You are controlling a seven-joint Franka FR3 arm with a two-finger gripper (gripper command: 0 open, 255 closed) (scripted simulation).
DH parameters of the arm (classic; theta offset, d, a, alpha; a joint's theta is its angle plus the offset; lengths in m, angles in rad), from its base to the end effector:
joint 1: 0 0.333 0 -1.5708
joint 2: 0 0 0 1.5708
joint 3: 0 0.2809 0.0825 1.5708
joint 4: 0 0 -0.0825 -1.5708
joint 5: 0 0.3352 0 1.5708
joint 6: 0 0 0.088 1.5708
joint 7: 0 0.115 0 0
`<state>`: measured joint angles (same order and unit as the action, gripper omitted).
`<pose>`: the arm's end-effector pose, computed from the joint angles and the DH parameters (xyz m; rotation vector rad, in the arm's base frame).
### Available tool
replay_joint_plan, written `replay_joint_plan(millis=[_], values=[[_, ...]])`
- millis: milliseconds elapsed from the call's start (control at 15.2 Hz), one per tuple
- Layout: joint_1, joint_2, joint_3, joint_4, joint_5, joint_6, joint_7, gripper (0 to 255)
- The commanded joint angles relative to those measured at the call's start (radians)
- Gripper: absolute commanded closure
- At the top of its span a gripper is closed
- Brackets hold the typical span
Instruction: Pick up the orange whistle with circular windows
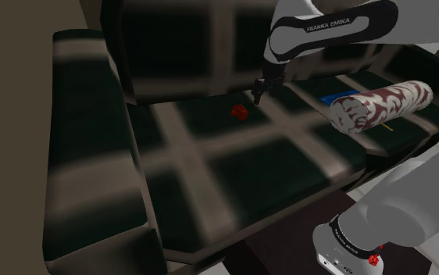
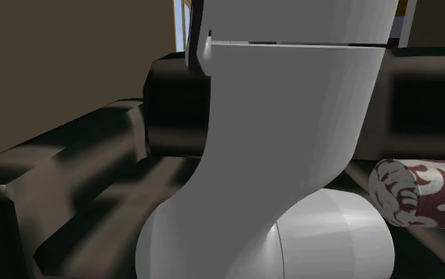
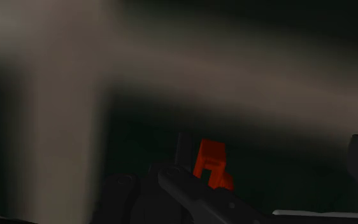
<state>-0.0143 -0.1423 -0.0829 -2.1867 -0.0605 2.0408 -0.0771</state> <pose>0.4628 -0.0497 0.4278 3.0999 0.0128 -0.0117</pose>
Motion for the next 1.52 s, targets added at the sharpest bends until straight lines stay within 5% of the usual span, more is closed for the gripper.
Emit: replay_joint_plan(millis=[0, 858, 1452], values=[[-0.001, 0.084, -0.008, 0.049, 0.015, 0.030, -0.024, 0], [-0.044, 0.593, -0.003, 0.466, 0.122, 0.081, -0.161, 0], [-0.046, 0.646, 0.001, 0.440, 0.128, 0.161, -0.166, 0]])
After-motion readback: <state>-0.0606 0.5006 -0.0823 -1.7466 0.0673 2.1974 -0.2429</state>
